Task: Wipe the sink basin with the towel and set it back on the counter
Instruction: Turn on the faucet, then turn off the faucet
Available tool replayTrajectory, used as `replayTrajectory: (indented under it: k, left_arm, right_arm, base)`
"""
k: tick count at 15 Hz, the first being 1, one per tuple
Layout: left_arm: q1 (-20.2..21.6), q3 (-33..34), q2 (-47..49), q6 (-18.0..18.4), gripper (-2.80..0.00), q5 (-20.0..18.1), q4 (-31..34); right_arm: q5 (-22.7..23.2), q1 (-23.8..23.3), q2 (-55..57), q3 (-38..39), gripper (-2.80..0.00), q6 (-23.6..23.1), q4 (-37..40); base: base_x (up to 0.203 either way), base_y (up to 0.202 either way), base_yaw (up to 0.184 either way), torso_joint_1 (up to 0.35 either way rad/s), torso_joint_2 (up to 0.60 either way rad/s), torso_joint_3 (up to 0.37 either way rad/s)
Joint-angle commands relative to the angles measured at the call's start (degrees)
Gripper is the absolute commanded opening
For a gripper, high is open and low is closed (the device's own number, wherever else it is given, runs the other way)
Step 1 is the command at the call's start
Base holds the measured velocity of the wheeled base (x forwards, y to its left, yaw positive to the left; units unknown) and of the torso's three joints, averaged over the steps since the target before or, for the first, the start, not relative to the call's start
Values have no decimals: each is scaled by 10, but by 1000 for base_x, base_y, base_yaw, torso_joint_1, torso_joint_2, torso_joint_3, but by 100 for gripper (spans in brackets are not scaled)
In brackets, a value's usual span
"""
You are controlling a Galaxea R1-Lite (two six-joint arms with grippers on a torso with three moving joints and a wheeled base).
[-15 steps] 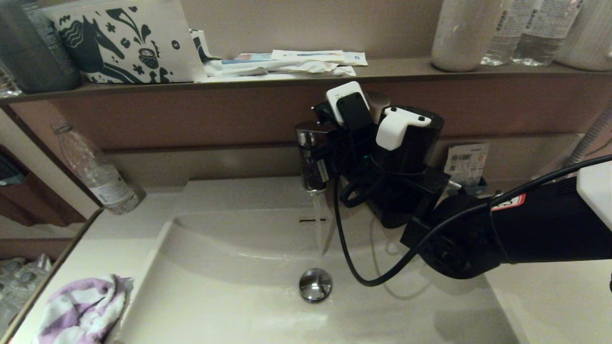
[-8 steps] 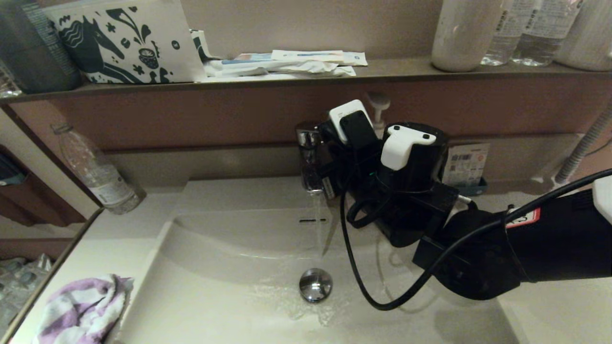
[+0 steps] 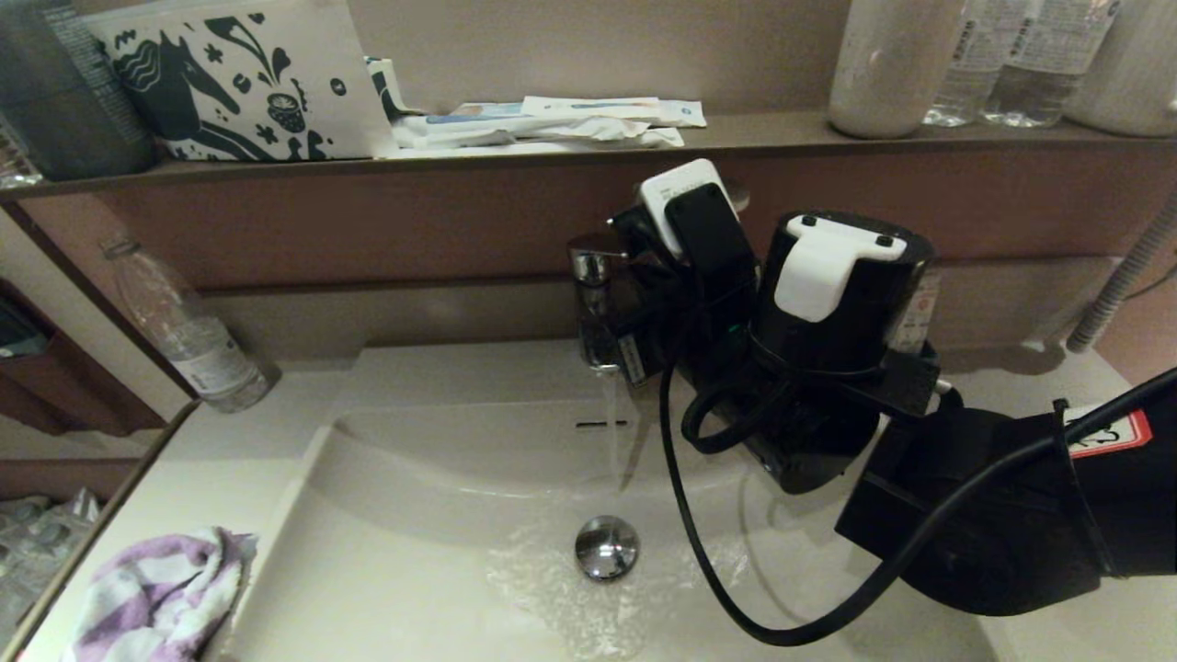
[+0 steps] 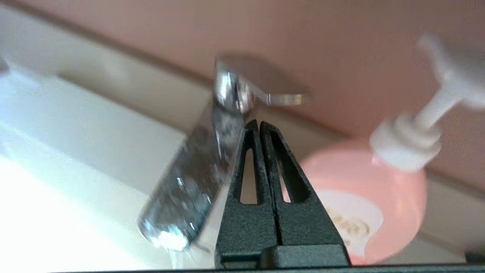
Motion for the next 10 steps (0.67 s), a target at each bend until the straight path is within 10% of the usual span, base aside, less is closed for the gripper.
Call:
replayTrajectory:
  k: [1, 10]
  left_arm:
    - [0, 0, 1, 0, -280, 0, 0]
    - [0, 0, 1, 0, -280, 0, 0]
  right_arm:
    - [-1, 3, 2, -21, -280, -2, -2]
    - [3, -33, 73, -137, -280, -4, 30]
  base:
    - [0, 0, 0, 0, 0, 0]
    - [0, 0, 0, 0, 0, 0]
